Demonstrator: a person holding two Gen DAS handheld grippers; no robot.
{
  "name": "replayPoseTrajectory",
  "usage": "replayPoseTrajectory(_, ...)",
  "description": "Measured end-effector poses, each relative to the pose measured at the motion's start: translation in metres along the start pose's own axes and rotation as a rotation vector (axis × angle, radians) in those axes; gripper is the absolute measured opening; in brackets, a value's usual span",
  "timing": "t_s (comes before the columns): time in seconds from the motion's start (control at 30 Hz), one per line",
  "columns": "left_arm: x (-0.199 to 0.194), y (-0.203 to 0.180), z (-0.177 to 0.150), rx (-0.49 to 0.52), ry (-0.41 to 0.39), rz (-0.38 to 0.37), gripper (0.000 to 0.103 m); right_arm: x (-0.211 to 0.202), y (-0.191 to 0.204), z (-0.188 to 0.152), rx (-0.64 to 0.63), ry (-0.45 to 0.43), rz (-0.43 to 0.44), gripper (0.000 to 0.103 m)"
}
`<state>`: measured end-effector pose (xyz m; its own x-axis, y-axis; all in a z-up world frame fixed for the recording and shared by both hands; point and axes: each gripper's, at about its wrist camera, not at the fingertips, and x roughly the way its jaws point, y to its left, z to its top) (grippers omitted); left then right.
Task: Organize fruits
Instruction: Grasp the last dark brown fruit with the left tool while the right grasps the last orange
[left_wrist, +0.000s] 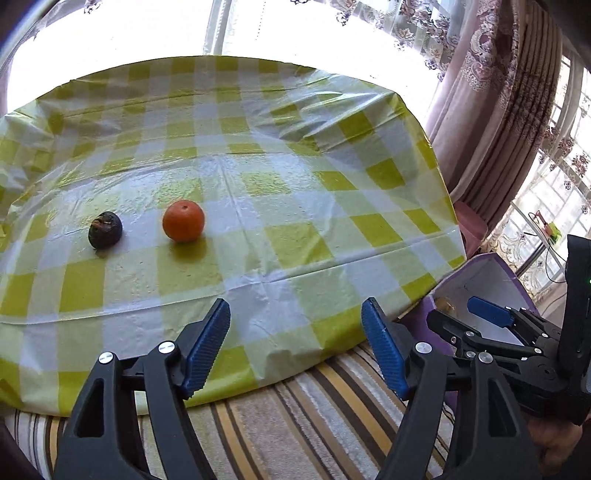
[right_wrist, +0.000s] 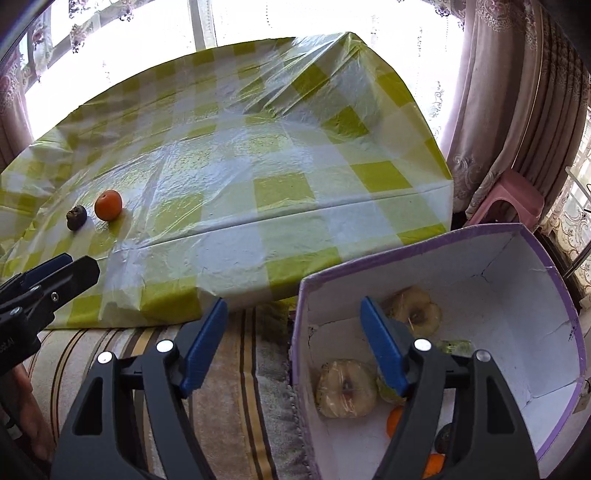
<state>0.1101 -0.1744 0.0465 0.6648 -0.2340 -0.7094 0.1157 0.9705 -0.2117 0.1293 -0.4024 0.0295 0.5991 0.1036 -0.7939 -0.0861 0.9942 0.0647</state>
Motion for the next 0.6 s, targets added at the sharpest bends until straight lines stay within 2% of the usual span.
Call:
replayPoseTrajectory(0.1,-0.002,0.028,0.005,-0.050,-0.003,0.041,0.072,0.006,0.023,0.007,-0.019,0.000,0.040,0.079)
replayPoseTrajectory(0.3,-0.006,0.081,0.013,-0.118,-0.012,0.155,0.073,0.019,0.070,0.017,-0.052,-0.002,0.102,0.080)
replayPoseTrajectory(0.47,-0.005,0.122,0.020,-0.179,-0.003,0.216,0.073,0.033,0.102,0.024,-0.089,0.011,0.132,0.081)
replayPoseTrajectory(0.6,0.002,0.140,0.027,-0.190,0.015,0.251,0.073,0.043,0.121,0.032,-0.108,0.010,0.141,0.081)
